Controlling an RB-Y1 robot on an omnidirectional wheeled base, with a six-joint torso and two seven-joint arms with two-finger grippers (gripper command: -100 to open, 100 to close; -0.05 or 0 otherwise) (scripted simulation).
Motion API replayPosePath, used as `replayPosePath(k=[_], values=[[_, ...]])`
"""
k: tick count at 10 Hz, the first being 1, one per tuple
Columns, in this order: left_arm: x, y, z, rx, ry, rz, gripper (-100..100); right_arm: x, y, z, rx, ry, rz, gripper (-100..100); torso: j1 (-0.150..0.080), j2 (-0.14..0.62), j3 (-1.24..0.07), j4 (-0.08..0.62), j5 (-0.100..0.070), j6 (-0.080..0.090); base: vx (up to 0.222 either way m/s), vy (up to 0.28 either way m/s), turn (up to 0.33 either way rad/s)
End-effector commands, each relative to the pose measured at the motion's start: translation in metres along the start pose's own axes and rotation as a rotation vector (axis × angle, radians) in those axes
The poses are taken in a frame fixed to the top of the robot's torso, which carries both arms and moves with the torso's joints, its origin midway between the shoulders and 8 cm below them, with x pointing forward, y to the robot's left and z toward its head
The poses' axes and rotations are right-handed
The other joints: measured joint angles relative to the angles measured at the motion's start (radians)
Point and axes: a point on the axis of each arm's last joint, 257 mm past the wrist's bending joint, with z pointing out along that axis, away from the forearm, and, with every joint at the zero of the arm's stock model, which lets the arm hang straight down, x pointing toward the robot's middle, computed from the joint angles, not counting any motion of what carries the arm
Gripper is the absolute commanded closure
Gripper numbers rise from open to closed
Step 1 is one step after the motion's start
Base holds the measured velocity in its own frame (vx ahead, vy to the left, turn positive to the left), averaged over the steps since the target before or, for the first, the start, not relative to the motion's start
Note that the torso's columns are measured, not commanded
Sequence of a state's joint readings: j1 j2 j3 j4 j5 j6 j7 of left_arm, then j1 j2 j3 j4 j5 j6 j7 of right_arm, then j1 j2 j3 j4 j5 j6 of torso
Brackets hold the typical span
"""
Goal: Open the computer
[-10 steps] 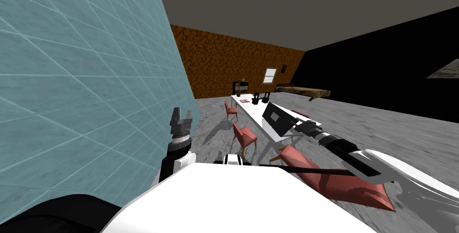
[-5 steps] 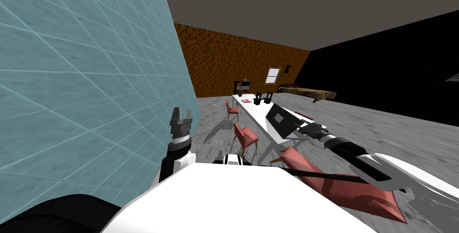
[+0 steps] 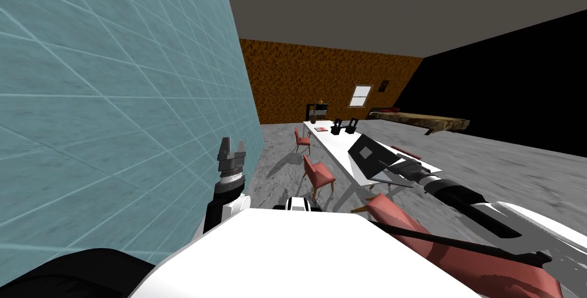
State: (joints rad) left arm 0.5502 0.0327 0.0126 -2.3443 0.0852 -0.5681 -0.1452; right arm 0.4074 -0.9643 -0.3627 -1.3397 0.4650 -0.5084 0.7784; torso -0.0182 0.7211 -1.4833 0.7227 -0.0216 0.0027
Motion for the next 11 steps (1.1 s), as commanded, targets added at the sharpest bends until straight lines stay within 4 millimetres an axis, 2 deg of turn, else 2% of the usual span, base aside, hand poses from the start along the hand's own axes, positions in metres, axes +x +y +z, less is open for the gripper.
replayPosePath(k=[1, 2, 3, 5, 6, 7, 9, 10, 11], values=[[0.0, 0.0, 0.0, 0.0, 0.0, 0.0, 0, 0.038, 0.007, -0.016, -0.001, 0.071, 0.029, 100, -0.004, 0.001, 0.0, -0.001, -0.003, 0.0, 0.02, 0.005, -0.026], [0.0, 0.0, 0.0, 0.0, 0.0, 0.0, 0, 0.04, -0.011, -0.025, 0.006, 0.072, 0.042, 100, -0.004, 0.003, 0.002, 0.0, -0.004, -0.002, -0.103, 0.002, 0.293], [0.0, 0.0, 0.0, 0.0, 0.0, 0.0, 0, 0.051, -0.019, -0.03, 0.031, 0.09, 0.071, 100, -0.002, 0.005, 0.003, 0.001, -0.004, -0.014, -0.152, -0.004, 0.373], [0.0, 0.0, 0.0, 0.0, 0.0, 0.0, 0, 0.074, -0.027, -0.042, 0.056, 0.137, 0.086, 100, 0.003, -0.002, 0.0, 0.0, -0.003, -0.009, -0.031, -0.003, 0.148], [0.0, 0.0, 0.0, 0.0, 0.0, 0.0, 0, 0.074, -0.027, -0.042, 0.056, 0.137, 0.086, 100, 0.002, -0.003, -0.001, -0.001, -0.004, -0.005, 0.019, 0.014, -0.051], [0.0, 0.0, 0.0, 0.0, 0.0, 0.0, 0, 0.072, -0.047, -0.05, 0.068, 0.13, 0.093, 100, -0.002, -0.002, -0.001, 0.0, -0.004, -0.006, -0.067, 0.04, 0.202], [0.0, 0.0, 0.0, 0.0, 0.0, 0.0, 0, 0.095, -0.06, -0.066, 0.115, 0.174, 0.131, 100, 0.001, 0.002, 0.002, 0.004, -0.001, -0.016, -0.096, 0.018, 0.278], [0.0, 0.0, 0.0, 0.0, 0.0, 0.0, 0, 0.104, -0.063, -0.072, 0.126, 0.194, 0.135, 100, 0.001, -0.001, 0.0, 0.003, 0.0, -0.016, -0.029, -0.016, 0.154], [0.0, 0.0, 0.0, 0.0, 0.0, 0.0, 0, 0.104, -0.063, -0.072, 0.126, 0.194, 0.135, 100, 0.001, -0.003, -0.001, 0.002, -0.001, -0.011, 0.004, -0.013, -0.004]])
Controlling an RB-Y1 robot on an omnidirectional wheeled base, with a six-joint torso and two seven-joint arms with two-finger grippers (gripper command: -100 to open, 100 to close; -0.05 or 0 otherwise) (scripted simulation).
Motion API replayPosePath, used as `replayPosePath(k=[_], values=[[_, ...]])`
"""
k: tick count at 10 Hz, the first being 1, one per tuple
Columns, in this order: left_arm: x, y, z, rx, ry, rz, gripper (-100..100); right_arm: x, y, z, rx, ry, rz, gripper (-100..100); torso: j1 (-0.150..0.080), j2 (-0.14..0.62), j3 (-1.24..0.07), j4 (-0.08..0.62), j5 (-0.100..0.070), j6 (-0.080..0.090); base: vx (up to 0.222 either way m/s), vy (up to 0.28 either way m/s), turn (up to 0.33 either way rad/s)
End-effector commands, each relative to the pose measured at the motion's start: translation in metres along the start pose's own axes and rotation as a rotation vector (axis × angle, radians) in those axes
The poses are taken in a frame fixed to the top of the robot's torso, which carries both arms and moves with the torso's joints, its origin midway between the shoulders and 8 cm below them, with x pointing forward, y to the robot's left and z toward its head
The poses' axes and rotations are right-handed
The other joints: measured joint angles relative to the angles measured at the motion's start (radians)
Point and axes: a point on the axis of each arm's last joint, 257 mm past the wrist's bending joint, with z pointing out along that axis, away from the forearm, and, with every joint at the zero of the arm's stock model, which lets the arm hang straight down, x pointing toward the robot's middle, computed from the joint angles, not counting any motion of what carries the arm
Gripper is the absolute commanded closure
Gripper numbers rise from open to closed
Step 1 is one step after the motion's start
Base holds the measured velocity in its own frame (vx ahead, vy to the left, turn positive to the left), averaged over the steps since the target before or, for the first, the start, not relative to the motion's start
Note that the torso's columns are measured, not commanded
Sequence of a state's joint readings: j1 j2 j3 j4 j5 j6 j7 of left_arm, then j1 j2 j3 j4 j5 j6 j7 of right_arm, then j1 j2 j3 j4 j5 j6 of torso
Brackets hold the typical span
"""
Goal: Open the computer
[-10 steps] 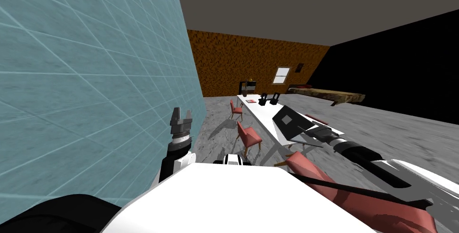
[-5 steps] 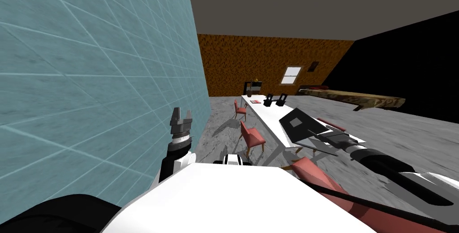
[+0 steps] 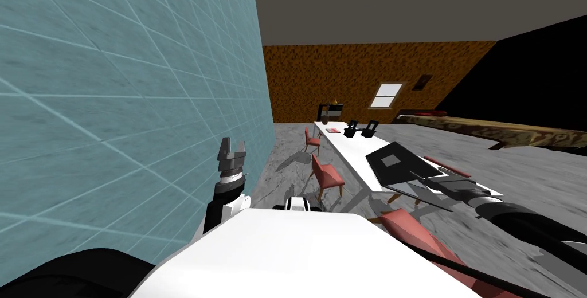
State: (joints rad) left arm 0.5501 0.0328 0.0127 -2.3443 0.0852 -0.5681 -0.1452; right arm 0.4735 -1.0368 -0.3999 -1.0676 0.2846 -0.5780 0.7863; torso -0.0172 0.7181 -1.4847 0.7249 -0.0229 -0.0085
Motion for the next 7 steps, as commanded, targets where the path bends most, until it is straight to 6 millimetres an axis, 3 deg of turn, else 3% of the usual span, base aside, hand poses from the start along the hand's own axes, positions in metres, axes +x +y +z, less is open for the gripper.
replayPosePath(k=[1, 2, 4, 5, 6, 7], values=[[0.0, 0.0, 0.0, 0.0, 0.0, 0.0, 0, 0.021, 0.008, -0.002, -0.011, 0.033, 0.016, 100, -0.001, 0.0, 0.0, 0.0, -0.001, 0.0, 0.011, 0.005, -0.036], [0.0, 0.0, 0.0, 0.0, 0.0, 0.0, 0, 0.023, -0.019, -0.013, 0.019, 0.038, 0.024, 100, -0.002, 0.001, 0.001, 0.0, -0.001, -0.001, -0.078, 0.031, 0.3], [0.0, 0.0, 0.0, 0.0, 0.0, 0.0, 0, 0.045, -0.037, -0.027, 0.071, 0.08, 0.06, 100, 0.002, 0.003, 0.001, 0.003, 0.003, -0.009, -0.094, 0.021, 0.281], [0.0, 0.0, 0.0, 0.0, 0.0, 0.0, 0, 0.045, -0.038, -0.027, 0.072, 0.081, 0.06, 100, 0.002, 0.0, 0.0, 0.002, 0.002, -0.008, -0.029, 0.0, 0.092], [0.0, 0.0, 0.0, 0.0, 0.0, 0.0, 0, 0.033, -0.06, -0.033, 0.091, 0.057, 0.06, 100, 0.001, -0.002, -0.001, 0.002, 0.002, -0.005, -0.1, 0.042, 0.234], [0.0, 0.0, 0.0, 0.0, 0.0, 0.0, 0, 0.038, -0.069, -0.039, 0.118, 0.061, 0.085, 100, 0.003, 0.003, 0.001, 0.004, 0.004, -0.008, -0.11, 0.047, 0.294]])
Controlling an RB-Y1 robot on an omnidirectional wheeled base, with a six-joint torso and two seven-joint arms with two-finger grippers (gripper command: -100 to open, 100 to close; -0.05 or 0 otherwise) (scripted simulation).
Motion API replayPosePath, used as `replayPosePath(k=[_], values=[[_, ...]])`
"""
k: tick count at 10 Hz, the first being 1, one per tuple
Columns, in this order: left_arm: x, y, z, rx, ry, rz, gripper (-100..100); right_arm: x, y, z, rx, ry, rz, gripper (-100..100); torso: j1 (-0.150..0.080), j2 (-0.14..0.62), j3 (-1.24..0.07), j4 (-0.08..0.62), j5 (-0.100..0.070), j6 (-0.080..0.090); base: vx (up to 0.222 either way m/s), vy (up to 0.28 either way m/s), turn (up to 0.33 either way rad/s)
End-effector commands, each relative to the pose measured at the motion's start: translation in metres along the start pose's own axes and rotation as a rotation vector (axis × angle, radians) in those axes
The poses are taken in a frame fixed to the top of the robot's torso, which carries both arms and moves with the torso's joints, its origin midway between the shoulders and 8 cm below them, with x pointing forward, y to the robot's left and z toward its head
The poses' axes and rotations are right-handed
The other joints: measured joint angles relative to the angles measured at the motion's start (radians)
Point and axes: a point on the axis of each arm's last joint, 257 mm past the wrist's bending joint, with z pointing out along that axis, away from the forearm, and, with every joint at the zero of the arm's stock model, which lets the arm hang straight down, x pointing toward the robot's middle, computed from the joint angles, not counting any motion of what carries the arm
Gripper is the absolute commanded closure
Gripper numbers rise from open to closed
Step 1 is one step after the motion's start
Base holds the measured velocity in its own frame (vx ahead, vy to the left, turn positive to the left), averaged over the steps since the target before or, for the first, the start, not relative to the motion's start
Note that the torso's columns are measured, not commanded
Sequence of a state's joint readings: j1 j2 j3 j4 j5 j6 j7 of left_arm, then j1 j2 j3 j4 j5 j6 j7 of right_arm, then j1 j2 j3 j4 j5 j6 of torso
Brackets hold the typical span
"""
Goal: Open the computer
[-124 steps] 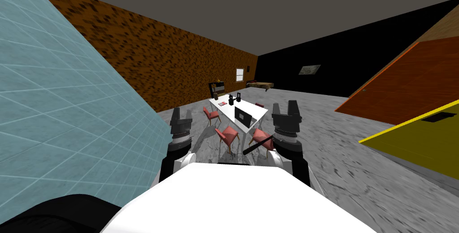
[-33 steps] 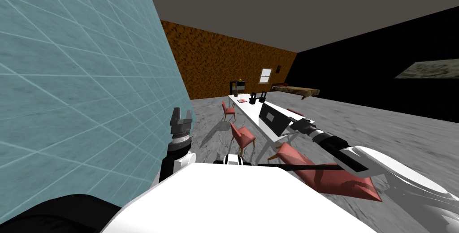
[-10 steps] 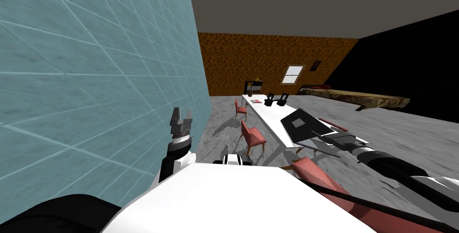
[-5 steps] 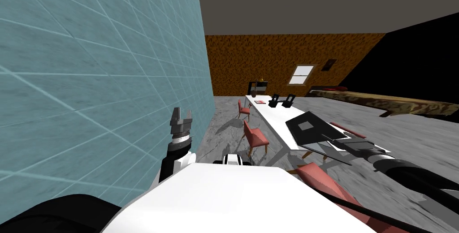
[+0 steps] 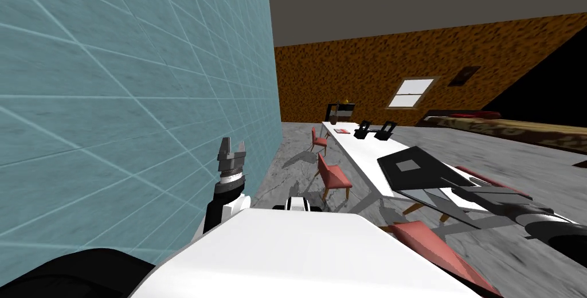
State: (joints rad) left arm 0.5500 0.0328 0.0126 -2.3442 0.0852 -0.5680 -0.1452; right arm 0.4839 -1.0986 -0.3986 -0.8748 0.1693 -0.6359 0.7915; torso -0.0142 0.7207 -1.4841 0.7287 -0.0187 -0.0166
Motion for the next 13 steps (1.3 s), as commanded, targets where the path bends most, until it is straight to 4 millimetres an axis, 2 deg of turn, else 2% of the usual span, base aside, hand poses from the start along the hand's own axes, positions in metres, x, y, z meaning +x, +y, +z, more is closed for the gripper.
replayPosePath(k=[1, 3, 5, 6, 8, 10, 11, 13], values=[[0.0, 0.0, 0.0, 0.0, 0.0, 0.0, 0, 0.016, -0.019, -0.012, 0.04, 0.02, 0.04, 100, 0.001, 0.0, 0.001, 0.0, 0.0, -0.002, -0.046, 0.017, 0.3], [0.0, 0.0, 0.0, 0.0, 0.0, 0.0, 0, 0.03, -0.028, -0.021, 0.065, 0.051, 0.043, 100, -0.008, -0.007, -0.002, -0.002, -0.005, 0.003, 0.011, -0.001, 0.048], [0.0, 0.0, 0.0, 0.0, 0.0, 0.0, 0, 0.03, -0.028, -0.021, 0.065, 0.051, 0.043, 100, -0.014, -0.001, 0.002, -0.001, -0.009, 0.006, 0.014, 0.008, -0.016], [0.0, 0.0, 0.0, 0.0, 0.0, 0.0, 0, 0.014, -0.053, -0.027, 0.09, 0.019, 0.044, 100, -0.016, 0.001, 0.003, -0.001, -0.01, 0.006, -0.071, 0.058, 0.287], [0.0, 0.0, 0.0, 0.0, 0.0, 0.0, 0, 0.026, -0.068, -0.038, 0.135, 0.04, 0.069, 100, -0.006, 0.004, 0.003, 0.002, -0.001, 0.0, -0.094, 0.038, 0.309], [0.0, 0.0, 0.0, 0.0, 0.0, 0.0, 0, 0.042, -0.08, -0.05, 0.168, 0.077, 0.072, 100, -0.008, -0.001, 0.0, 0.002, 0.001, 0.009, -0.007, 0.003, 0.042], [0.0, 0.0, 0.0, 0.0, 0.0, 0.0, 0, 0.03, -0.109, -0.063, 0.208, 0.059, 0.063, 100, -0.009, 0.001, 0.001, 0.002, 0.001, 0.011, -0.061, 0.054, 0.242], [0.0, 0.0, 0.0, 0.0, 0.0, 0.0, 0, 0.028, -0.116, -0.066, 0.234, 0.045, 0.089, 100, 0.005, 0.012, 0.006, 0.007, 0.011, 0.006, -0.071, 0.031, 0.32]])
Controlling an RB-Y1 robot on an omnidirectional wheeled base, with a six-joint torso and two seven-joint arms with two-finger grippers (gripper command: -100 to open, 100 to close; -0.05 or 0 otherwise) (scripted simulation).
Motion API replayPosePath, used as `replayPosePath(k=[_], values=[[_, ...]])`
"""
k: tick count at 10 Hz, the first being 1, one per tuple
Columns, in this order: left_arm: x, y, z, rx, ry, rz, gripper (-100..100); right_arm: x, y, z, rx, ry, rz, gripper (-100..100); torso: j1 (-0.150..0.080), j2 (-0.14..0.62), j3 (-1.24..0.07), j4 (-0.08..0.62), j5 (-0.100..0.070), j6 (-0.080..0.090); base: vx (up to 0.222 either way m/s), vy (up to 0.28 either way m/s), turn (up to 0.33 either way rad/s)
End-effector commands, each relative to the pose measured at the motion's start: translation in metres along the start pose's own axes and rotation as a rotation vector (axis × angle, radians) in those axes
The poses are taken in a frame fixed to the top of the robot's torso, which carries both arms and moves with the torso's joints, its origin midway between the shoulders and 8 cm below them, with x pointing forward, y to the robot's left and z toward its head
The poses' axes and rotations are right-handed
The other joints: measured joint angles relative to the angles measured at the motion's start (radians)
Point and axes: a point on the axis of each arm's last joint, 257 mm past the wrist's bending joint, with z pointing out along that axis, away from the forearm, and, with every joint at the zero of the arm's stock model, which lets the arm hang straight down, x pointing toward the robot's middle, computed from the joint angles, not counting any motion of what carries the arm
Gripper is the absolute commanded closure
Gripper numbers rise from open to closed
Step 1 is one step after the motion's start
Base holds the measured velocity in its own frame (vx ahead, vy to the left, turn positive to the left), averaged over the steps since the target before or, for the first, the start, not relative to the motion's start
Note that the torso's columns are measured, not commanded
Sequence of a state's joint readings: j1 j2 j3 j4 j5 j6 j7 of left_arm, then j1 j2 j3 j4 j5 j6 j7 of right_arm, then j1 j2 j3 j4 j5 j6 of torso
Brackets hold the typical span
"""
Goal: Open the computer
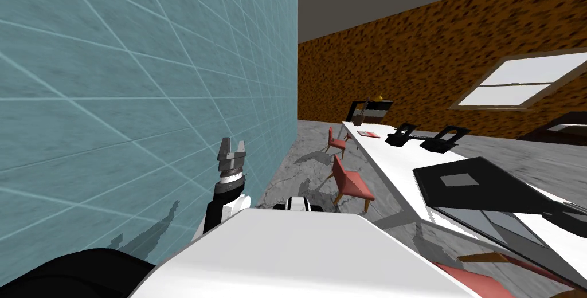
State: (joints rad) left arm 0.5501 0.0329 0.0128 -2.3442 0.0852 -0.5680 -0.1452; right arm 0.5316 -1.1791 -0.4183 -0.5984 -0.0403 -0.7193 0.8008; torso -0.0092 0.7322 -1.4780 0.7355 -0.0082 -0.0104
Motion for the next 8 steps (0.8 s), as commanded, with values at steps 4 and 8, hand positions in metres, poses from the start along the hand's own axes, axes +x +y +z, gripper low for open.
replayPosePath(k=[4, 8], values=[[0.0, 0.0, 0.0, 0.0, 0.0, 0.0, 0, 0.017, -0.026, -0.014, 0.062, 0.033, 0.013, 100, 0.004, 0.005, 0.002, 0.002, 0.005, 0.012, 0.009, 0.001, 0.023], [0.0, 0.0, 0.0, 0.0, 0.0, 0.0, 0, 0.008, 0.001, -0.008, -0.003, -0.019, -0.024, -100, 0.005, 0.007, 0.003, 0.003, 0.007, 0.01, -0.019, -0.042, 0.018]])
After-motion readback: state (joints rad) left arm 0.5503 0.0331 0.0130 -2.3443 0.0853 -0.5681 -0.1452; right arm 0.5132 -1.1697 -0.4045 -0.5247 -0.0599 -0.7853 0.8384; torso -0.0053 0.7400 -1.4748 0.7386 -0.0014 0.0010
